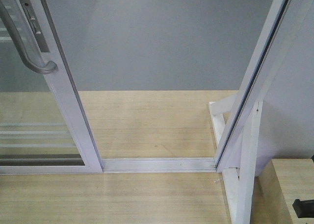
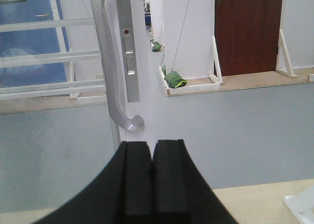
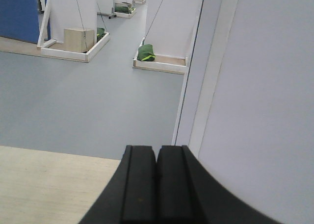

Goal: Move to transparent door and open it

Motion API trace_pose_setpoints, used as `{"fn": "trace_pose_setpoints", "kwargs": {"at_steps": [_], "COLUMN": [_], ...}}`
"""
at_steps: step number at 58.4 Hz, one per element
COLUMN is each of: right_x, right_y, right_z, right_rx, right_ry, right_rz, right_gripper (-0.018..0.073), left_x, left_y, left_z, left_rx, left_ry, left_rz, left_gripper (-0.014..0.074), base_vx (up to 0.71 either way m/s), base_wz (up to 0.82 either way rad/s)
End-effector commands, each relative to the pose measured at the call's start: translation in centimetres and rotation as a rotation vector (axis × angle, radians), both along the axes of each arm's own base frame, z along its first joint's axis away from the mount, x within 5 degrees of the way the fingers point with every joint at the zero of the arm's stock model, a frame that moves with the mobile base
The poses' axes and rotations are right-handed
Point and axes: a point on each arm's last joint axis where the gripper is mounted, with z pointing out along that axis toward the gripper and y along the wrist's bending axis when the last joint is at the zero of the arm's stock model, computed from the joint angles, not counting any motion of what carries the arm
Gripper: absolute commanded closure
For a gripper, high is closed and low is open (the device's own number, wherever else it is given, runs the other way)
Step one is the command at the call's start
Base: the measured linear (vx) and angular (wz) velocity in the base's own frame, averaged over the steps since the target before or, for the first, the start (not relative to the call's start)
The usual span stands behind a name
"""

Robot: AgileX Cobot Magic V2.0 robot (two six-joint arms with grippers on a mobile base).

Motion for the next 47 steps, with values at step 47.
{"fn": "trace_pose_setpoints", "kwargs": {"at_steps": [47], "right_x": [0.02], "right_y": [0.11], "right_z": [0.48], "right_rx": [-0.001], "right_ry": [-0.1], "right_rz": [0.014], "right_gripper": [0.0567], "left_x": [0.01], "left_y": [-0.01], "left_z": [-0.18], "left_rx": [-0.021], "left_ry": [-0.064], "left_rz": [0.0], "left_gripper": [0.0602], "base_vx": [0.0], "base_wz": [0.0]}}
